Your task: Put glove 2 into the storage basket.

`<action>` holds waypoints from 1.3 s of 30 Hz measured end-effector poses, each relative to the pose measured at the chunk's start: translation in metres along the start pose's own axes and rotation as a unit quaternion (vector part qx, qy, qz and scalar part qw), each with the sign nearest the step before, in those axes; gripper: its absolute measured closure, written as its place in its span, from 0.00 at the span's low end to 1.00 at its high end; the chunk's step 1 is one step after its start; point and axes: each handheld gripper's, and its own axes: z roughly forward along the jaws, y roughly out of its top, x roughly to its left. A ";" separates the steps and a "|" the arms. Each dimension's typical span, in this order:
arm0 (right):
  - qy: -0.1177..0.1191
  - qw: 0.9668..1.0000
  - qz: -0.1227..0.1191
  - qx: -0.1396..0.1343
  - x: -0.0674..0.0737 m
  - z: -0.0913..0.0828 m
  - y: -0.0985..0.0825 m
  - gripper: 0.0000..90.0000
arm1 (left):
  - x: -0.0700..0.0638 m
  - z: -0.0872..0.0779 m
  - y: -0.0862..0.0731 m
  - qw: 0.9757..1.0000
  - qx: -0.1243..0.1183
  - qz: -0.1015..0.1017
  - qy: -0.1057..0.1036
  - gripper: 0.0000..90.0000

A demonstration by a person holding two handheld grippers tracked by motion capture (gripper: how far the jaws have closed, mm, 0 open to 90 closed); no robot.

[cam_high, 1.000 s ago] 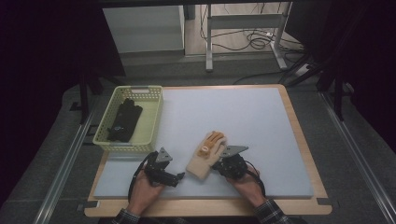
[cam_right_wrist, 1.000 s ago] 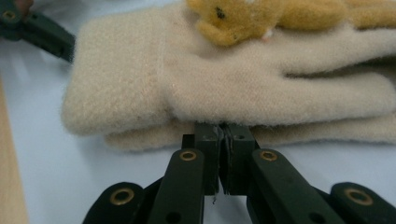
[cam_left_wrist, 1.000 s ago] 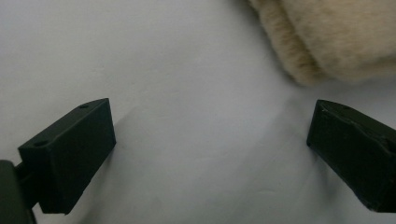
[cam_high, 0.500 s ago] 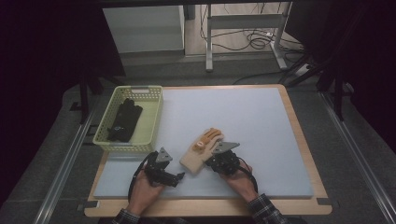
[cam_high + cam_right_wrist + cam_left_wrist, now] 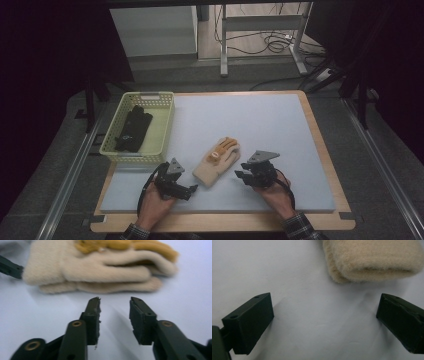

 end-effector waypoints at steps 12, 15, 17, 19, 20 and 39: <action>-0.055 0.998 0.020 -0.001 -0.028 -0.032 -0.021 0.35 | 0.000 0.000 0.000 1.000 0.000 0.001 0.001 0.01; -0.069 0.997 0.024 0.004 -0.037 -0.036 -0.028 0.31 | 0.000 0.000 0.000 1.000 0.000 0.001 0.001 0.01; -0.073 0.997 0.032 0.006 -0.041 -0.038 -0.032 0.28 | 0.000 0.000 0.000 1.000 0.000 0.001 0.001 0.01; -0.079 0.996 0.039 0.011 -0.045 -0.038 -0.037 0.24 | 0.000 0.000 0.000 1.000 0.000 0.001 0.001 0.01; -0.081 0.996 0.043 0.015 -0.047 -0.038 -0.039 0.23 | 0.000 0.000 0.000 1.000 0.000 0.001 0.000 0.01; -0.096 0.994 0.047 0.021 -0.051 -0.034 -0.049 0.16 | -0.009 -0.005 0.010 1.000 -0.005 0.019 -0.020 0.00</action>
